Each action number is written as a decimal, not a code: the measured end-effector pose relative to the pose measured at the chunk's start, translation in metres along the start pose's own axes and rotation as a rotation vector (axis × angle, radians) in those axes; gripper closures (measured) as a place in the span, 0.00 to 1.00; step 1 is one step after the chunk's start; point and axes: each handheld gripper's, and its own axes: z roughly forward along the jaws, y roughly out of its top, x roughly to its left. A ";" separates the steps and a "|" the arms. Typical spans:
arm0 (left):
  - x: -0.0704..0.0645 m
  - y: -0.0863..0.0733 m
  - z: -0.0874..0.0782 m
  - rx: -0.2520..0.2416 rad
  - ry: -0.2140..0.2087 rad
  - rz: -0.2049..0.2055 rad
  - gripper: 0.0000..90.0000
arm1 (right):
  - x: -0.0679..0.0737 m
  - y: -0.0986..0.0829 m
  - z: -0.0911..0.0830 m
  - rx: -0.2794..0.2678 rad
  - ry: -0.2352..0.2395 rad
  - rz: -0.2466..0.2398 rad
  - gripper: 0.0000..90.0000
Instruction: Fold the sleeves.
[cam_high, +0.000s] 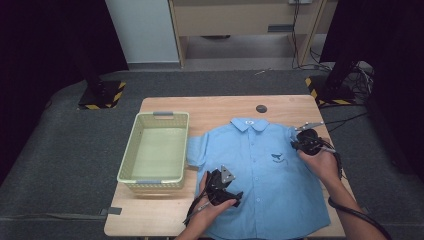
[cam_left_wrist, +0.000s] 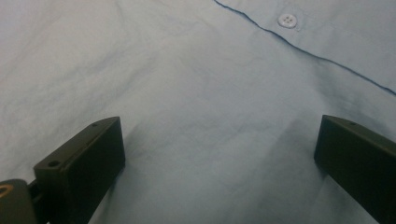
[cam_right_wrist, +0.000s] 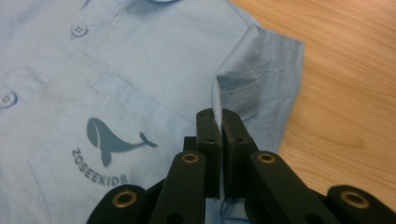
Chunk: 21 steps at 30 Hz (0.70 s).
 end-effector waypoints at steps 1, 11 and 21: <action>0.000 0.000 0.000 0.000 0.000 0.001 0.01 | 0.002 0.002 0.003 0.006 -0.001 0.003 0.98; 0.000 0.000 0.000 0.000 0.000 0.001 0.01 | 0.004 0.012 0.010 -0.021 0.025 0.096 0.88; 0.000 0.000 0.000 0.000 0.000 0.001 0.01 | 0.003 0.005 -0.007 -0.115 0.124 0.124 0.38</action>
